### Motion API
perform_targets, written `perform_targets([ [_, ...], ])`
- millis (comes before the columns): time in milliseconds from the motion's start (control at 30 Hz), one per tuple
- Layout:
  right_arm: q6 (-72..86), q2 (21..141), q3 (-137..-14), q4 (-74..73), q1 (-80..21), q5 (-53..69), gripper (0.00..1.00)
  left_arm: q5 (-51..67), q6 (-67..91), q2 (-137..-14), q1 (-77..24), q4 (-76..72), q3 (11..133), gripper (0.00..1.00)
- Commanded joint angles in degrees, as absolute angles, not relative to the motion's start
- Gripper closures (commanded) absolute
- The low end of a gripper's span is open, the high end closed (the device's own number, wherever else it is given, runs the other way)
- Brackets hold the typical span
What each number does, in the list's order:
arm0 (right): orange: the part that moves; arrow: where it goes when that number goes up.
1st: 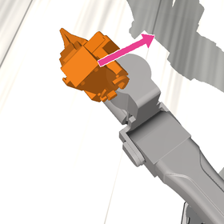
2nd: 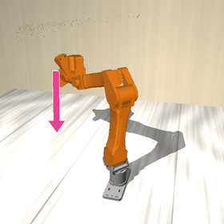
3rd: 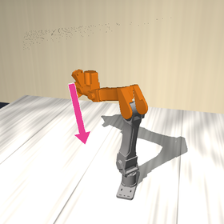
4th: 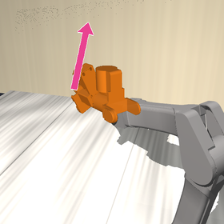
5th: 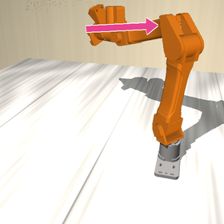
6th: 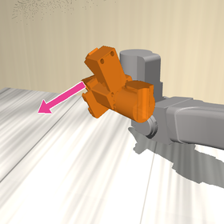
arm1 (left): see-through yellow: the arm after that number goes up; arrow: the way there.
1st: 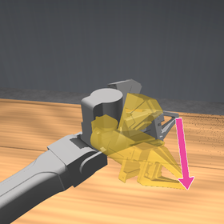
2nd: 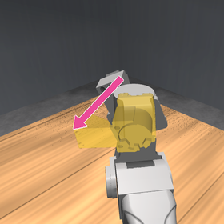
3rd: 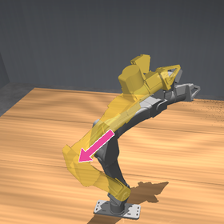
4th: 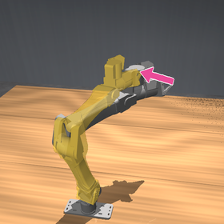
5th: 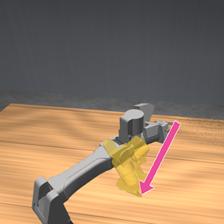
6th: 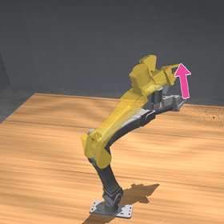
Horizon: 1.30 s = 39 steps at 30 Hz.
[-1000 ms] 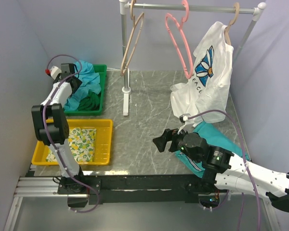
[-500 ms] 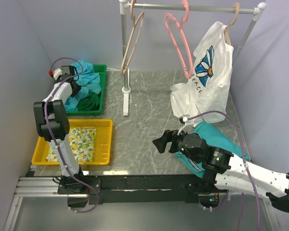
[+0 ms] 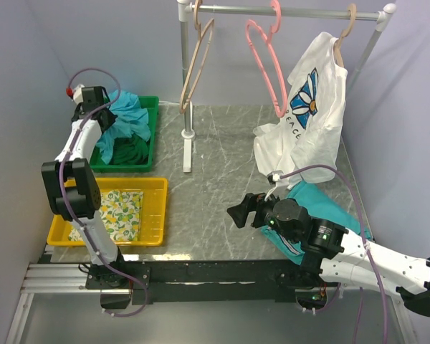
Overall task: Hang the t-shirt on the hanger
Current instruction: Pick up the T-shirt and place it in the bin, then place the T-shirt at the center of the board.
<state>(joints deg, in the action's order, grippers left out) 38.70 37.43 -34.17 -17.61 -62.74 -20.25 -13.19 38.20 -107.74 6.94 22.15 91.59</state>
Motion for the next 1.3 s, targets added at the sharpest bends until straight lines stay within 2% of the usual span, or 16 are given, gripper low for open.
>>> perform_targets([
  [0,38.23,37.53,-34.45,-15.47,-62.58,-20.74,0.0,-10.02,33.94,-100.21,6.94,19.6,97.46,0.99],
  [567,35.86,42.8,-37.62,-14.5,-62.58,-21.44,0.0,-1.94,30.76,-85.35,6.86,12.22,101.6,0.99],
  [833,32.88,43.94,-40.87,-13.54,-62.58,-23.2,0.0,1.23,31.9,-74.89,5.8,10.28,99.05,0.99],
  [1133,33.13,40.88,-46.05,-14.33,-62.49,-21.71,0.0,2.11,36.12,-61.62,0.36,9.23,93.79,0.99],
  [1267,33.13,38.41,-47.55,-15.12,-62.49,-22.06,0.0,-1.48,35.78,-54.51,-6.84,7.91,86.94,0.99],
])
